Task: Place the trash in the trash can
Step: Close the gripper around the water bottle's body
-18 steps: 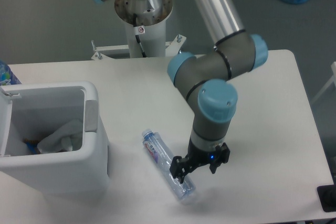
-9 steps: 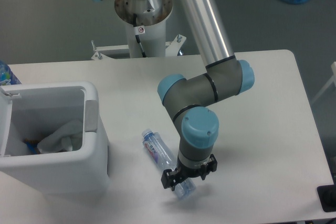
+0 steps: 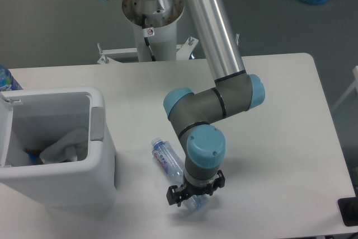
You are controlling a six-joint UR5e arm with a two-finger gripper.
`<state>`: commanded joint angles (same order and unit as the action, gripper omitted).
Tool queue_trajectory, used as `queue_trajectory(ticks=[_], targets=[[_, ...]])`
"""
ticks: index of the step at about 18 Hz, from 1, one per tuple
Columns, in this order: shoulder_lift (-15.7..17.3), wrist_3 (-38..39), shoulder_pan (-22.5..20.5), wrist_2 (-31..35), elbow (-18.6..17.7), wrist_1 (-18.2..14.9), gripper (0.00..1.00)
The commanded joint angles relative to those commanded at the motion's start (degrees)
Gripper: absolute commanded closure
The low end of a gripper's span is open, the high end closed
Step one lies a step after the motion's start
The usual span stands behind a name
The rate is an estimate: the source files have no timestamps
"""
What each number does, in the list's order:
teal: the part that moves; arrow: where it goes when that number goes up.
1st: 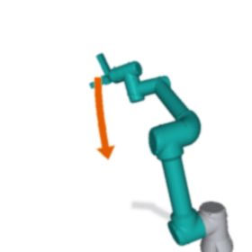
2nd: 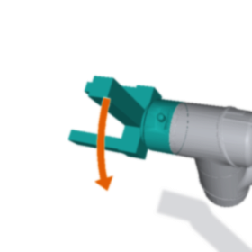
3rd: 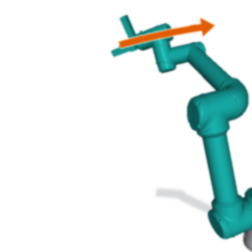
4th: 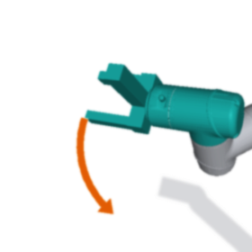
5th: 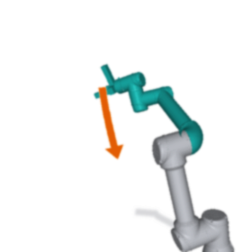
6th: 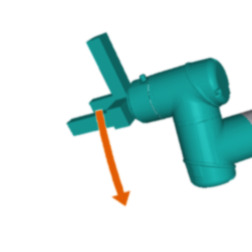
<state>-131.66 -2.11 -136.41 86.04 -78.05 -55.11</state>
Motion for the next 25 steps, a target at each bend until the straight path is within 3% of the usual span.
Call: queue_trajectory(ticks=[10, 15, 25], targets=[[-1.1, 0.9, 0.0, 0.9, 0.7, 0.1, 0.04], [-1.1, 1.2, 0.0, 1.7, 0.7, 0.1, 0.22], [-0.6, 1.4, 0.0, 2.1, 0.6, 0.0, 0.42]])
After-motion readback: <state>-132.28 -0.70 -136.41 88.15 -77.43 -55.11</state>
